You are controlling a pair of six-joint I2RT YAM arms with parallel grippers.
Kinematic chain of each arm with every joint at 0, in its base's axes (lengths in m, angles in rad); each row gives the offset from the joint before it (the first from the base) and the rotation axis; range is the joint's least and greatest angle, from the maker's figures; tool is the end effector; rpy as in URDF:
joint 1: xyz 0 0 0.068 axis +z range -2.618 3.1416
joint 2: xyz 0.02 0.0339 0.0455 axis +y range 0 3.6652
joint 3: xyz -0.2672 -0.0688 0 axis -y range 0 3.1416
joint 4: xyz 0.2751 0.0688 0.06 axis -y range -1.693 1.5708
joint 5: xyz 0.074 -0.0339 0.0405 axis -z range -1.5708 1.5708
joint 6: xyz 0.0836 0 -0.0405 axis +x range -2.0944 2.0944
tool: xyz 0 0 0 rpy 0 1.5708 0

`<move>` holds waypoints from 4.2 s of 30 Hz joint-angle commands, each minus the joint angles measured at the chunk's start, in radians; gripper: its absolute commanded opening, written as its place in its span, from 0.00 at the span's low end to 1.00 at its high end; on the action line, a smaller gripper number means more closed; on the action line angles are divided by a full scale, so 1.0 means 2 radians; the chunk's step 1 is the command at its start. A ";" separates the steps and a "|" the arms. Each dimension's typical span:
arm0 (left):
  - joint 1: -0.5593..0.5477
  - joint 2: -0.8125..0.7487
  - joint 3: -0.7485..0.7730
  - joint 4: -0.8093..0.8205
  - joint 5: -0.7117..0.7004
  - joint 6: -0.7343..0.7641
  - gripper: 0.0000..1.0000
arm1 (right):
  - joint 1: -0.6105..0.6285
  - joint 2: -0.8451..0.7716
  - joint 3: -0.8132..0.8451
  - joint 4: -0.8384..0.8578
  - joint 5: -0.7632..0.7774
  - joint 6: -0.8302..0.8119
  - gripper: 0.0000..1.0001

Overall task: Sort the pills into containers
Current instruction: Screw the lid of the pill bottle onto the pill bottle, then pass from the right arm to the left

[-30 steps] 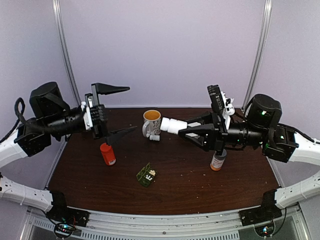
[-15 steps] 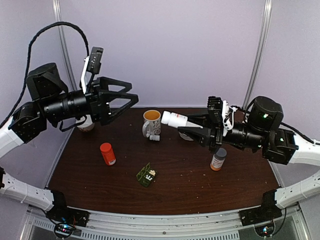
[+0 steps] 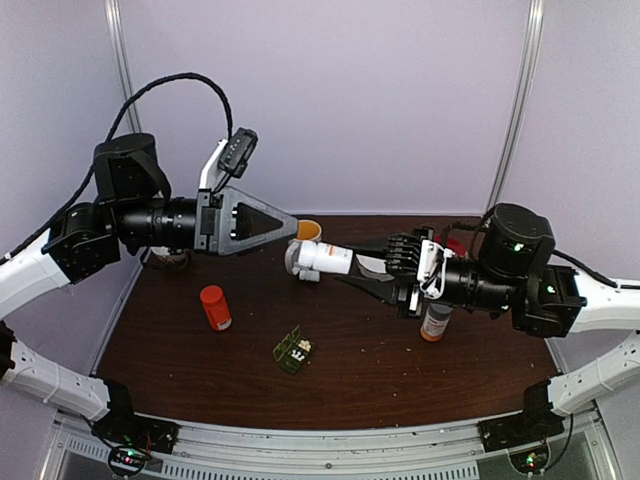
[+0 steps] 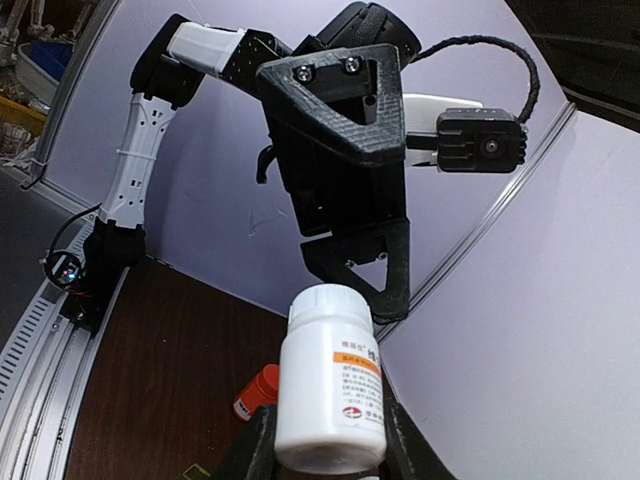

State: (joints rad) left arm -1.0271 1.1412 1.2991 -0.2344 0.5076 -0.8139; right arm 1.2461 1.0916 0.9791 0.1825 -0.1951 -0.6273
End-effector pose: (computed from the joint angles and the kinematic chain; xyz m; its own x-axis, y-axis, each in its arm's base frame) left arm 0.1295 -0.2928 0.4477 -0.7531 0.0178 -0.6577 0.6570 0.0732 -0.7504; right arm 0.0907 0.3203 0.3903 0.6000 -0.0225 -0.7997 -0.7896 0.1439 -0.5965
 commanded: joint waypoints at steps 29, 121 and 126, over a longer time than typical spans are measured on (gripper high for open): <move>0.005 0.011 -0.018 0.018 0.044 -0.039 0.69 | 0.007 0.003 0.013 0.023 0.025 -0.006 0.00; 0.012 0.016 -0.015 0.003 0.064 0.003 0.26 | -0.013 0.027 0.028 -0.005 -0.007 0.141 0.00; 0.020 0.007 -0.015 -0.029 0.037 0.022 0.18 | -0.013 0.025 0.022 0.000 0.002 0.145 0.40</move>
State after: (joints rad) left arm -1.0035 1.1744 1.2518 -0.2626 0.6266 -0.8124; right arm 1.2251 1.1538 1.0409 0.1551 -0.2214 -0.3408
